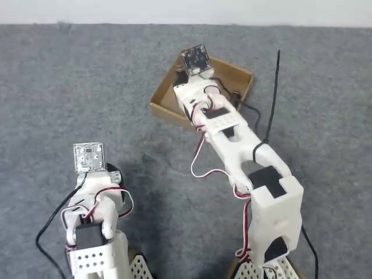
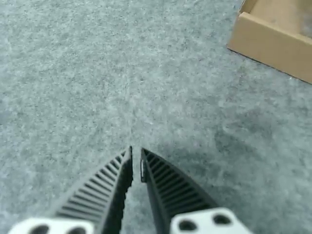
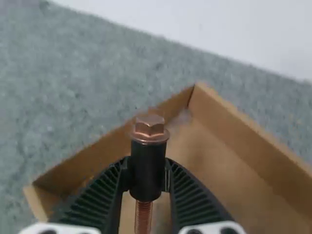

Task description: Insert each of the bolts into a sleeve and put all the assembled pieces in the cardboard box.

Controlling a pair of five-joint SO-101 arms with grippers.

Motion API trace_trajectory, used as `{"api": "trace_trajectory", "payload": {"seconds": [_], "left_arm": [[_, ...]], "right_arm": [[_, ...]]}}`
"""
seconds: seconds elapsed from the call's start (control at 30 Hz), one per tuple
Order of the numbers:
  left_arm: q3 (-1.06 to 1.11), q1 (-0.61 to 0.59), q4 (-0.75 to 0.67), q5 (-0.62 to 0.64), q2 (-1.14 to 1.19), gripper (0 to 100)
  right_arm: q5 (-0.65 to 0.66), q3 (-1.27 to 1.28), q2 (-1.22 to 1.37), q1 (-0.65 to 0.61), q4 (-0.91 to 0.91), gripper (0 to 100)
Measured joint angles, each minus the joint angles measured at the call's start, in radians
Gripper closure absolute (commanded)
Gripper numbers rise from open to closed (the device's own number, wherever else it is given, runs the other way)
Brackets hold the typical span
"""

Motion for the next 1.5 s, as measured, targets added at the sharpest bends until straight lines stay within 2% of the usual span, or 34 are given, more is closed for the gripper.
{"api": "trace_trajectory", "payload": {"seconds": [0.27, 0.6, 0.9, 1.13, 1.33, 1.5], "left_arm": [[0.000, 0.000, 0.000, 0.000, 0.000, 97], [0.000, 0.000, 0.000, 0.000, 0.000, 97], [0.000, 0.000, 0.000, 0.000, 0.000, 97], [0.000, 0.000, 0.000, 0.000, 0.000, 97], [0.000, 0.000, 0.000, 0.000, 0.000, 97], [0.000, 0.000, 0.000, 0.000, 0.000, 97]], "right_arm": [[0.000, -0.051, 0.000, -0.002, 0.241, 99.1], [-0.002, -0.097, 0.064, 0.049, 0.278, 98.9], [-0.002, -0.201, 0.064, 0.054, 0.516, 98.9], [-0.002, -0.218, 0.064, 0.057, 0.557, 98.7], [-0.002, -0.218, 0.064, 0.057, 0.589, 86.9], [-0.002, -0.241, 0.063, 0.058, 0.601, 86.5]]}}
